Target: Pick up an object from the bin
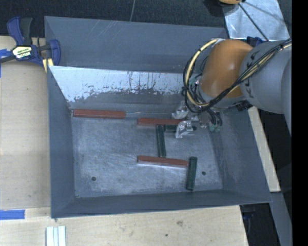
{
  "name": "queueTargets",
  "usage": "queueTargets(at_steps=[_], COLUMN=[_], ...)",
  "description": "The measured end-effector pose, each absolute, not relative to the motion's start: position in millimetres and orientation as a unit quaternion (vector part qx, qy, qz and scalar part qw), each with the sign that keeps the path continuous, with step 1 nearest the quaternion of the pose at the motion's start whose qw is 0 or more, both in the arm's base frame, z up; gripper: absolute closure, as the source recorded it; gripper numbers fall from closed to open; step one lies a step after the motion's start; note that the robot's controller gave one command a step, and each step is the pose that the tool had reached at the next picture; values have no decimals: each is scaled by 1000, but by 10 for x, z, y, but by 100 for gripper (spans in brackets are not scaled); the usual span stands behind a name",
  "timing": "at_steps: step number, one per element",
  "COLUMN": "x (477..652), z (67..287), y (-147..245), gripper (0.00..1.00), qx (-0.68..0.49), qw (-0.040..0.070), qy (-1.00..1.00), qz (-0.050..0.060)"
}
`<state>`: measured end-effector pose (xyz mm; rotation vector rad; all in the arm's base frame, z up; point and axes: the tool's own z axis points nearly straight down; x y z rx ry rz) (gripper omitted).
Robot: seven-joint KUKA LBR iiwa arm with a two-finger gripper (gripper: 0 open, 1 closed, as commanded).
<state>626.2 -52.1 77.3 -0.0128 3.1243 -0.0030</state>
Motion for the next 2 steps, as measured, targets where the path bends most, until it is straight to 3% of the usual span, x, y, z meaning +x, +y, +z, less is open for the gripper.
queueTargets(at_steps=[1,2], x=[6262,6098], z=[773,2690], y=[-521,-336], gripper=[100,100], qx=[-4,-27], qw=[9,4], qy=[1000,1000], qz=[-1,0])
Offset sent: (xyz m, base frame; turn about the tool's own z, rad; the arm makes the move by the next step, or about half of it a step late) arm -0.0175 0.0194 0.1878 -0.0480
